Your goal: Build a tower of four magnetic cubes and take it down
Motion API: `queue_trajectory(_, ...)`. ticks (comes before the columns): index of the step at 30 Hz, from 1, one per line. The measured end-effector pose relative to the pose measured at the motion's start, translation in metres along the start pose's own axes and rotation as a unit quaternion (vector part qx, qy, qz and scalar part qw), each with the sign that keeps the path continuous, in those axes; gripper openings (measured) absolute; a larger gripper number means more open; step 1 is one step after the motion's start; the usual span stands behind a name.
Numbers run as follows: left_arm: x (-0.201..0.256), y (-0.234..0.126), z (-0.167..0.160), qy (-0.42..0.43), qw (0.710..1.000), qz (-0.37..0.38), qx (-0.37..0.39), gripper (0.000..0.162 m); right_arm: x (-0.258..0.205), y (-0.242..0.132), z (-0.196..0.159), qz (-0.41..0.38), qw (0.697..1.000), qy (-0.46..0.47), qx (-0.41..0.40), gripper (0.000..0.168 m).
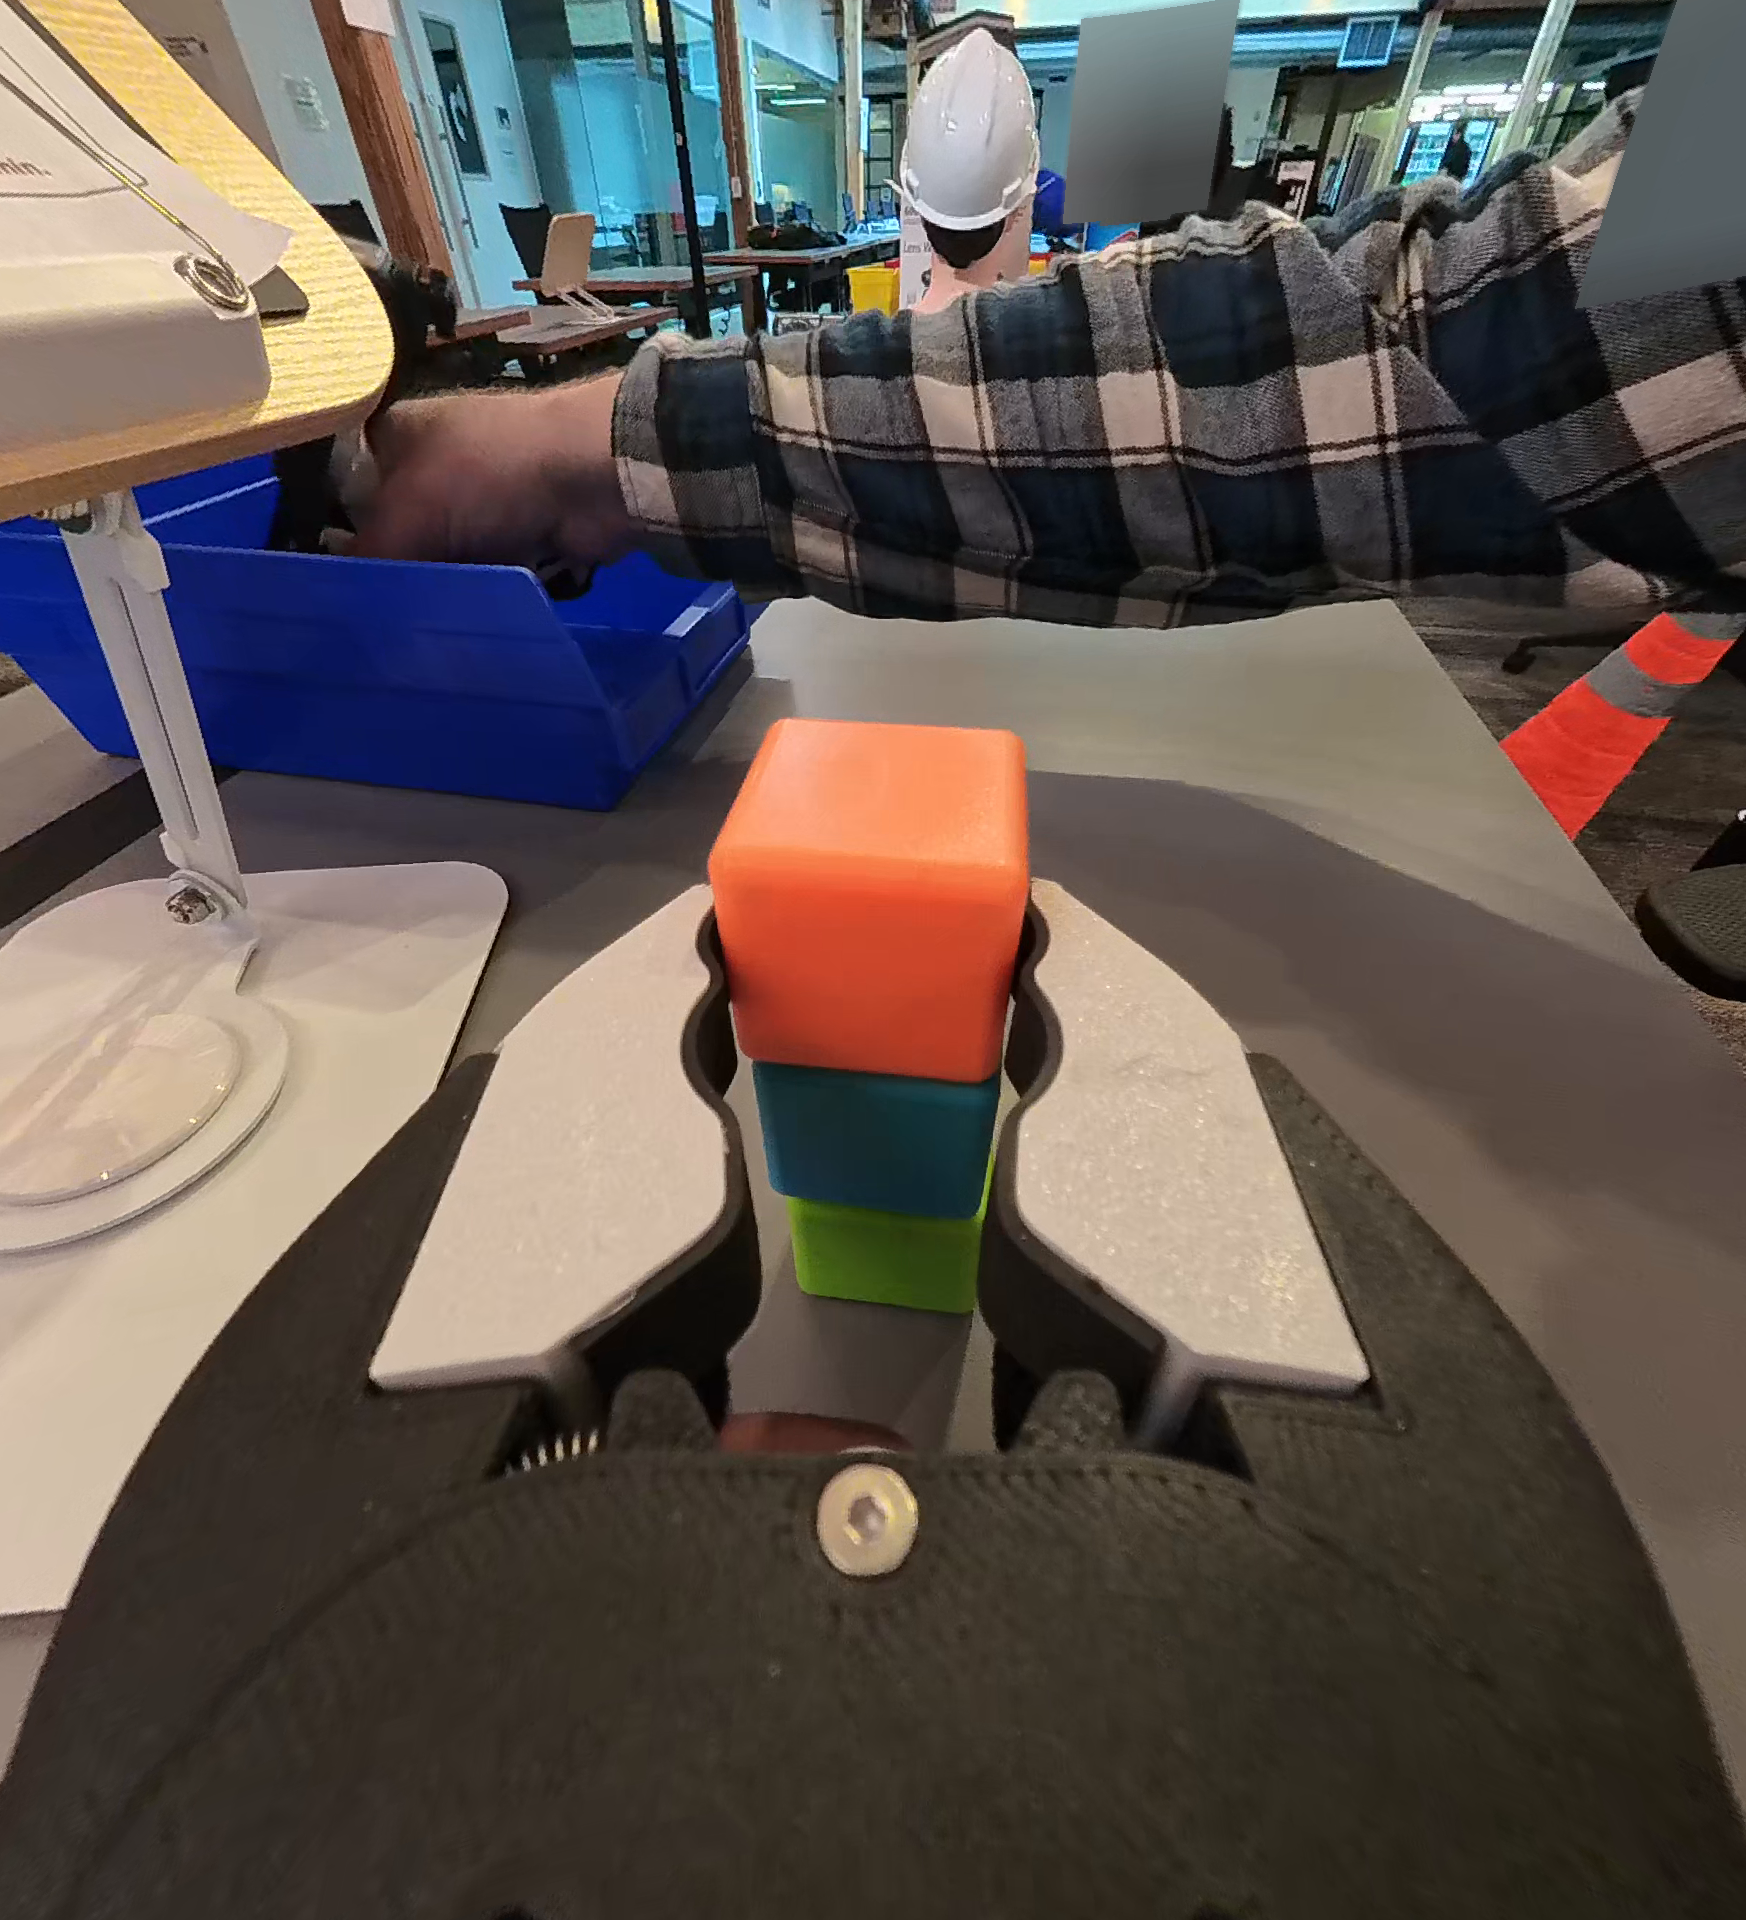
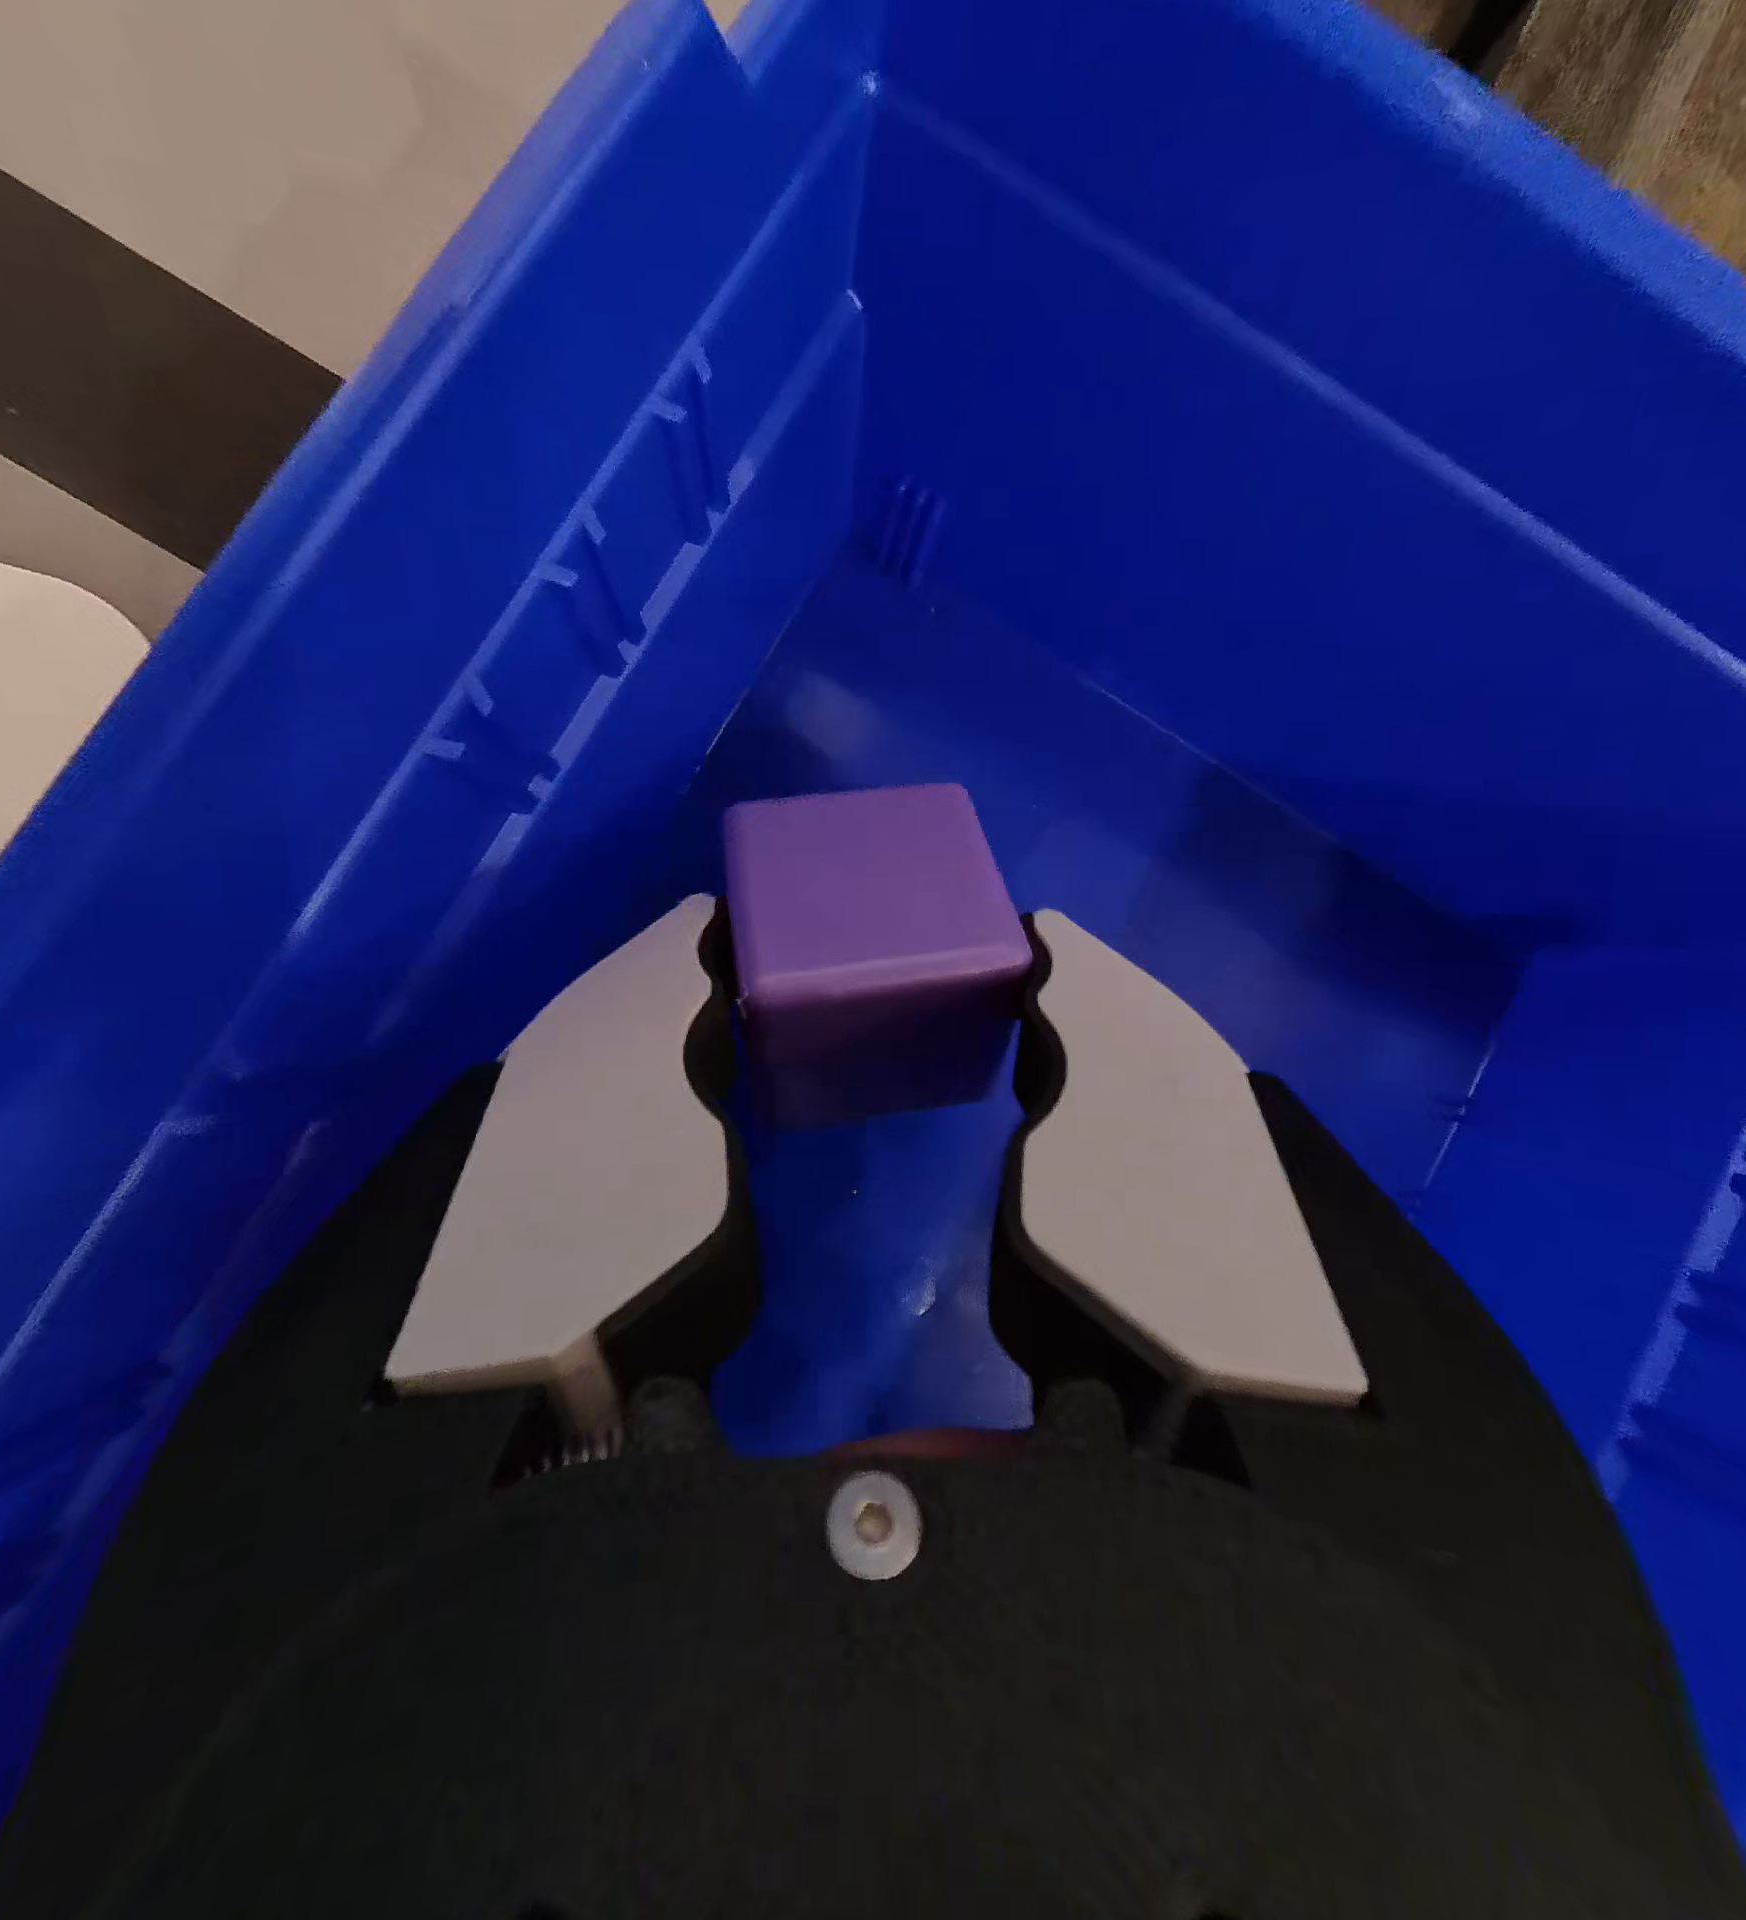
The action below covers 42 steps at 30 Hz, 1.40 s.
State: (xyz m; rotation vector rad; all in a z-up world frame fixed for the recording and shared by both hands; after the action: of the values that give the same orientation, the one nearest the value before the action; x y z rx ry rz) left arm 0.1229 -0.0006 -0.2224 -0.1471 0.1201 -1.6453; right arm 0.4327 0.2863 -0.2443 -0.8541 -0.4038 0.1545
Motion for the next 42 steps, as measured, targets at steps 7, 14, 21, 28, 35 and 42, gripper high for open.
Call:
queue_trajectory(7, 0.000, 0.000, 0.000, -0.001, 1.000, 0.000, 0.000, 0.050, 0.007, -0.014, 0.005, 0.013, 0.999, 0.032, 0.038, 0.060)
queue_trajectory(14, 0.000, 0.000, 0.000, -0.003, 1.000, 0.000, 0.002, 0.050, 0.017, -0.046, 0.010, 0.026, 0.996, 0.049, 0.067, 0.061)
queue_trajectory(21, 0.000, 0.000, 0.000, 0.000, 1.000, 0.000, 0.000, 0.050, 0.032, -0.131, 0.005, 0.016, 0.980, 0.094, 0.177, 0.057)
queue_trajectory(28, 0.002, 0.002, 0.001, 0.003, 1.000, -0.001, -0.004, 0.050, 0.004, -0.235, -0.039, 0.017, 0.964, 0.028, 0.263, 0.055)
queue_trajectory(35, 0.002, 0.003, 0.000, -0.011, 1.000, -0.008, 0.007, 0.050, -0.050, -0.254, -0.059, 0.052, 0.960, -0.035, 0.274, 0.052)
queue_trajectory(42, 0.004, 0.003, 0.005, -0.005, 1.000, -0.001, 0.017, 0.059, -0.082, -0.269, -0.053, 0.045, 0.951, -0.098, 0.289, 0.052)
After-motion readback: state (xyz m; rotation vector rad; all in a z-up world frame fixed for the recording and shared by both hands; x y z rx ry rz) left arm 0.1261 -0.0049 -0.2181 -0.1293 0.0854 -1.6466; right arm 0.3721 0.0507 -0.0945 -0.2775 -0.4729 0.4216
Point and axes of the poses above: each gripper's, where its closed fingertips meet, y out along the fingers, z out of its top, x = y × z across the jaws, the point moved 8 cm from there along -y, back along the fingers, and after that the axes turned 12 degrees about -z, right-handed, at the moved point
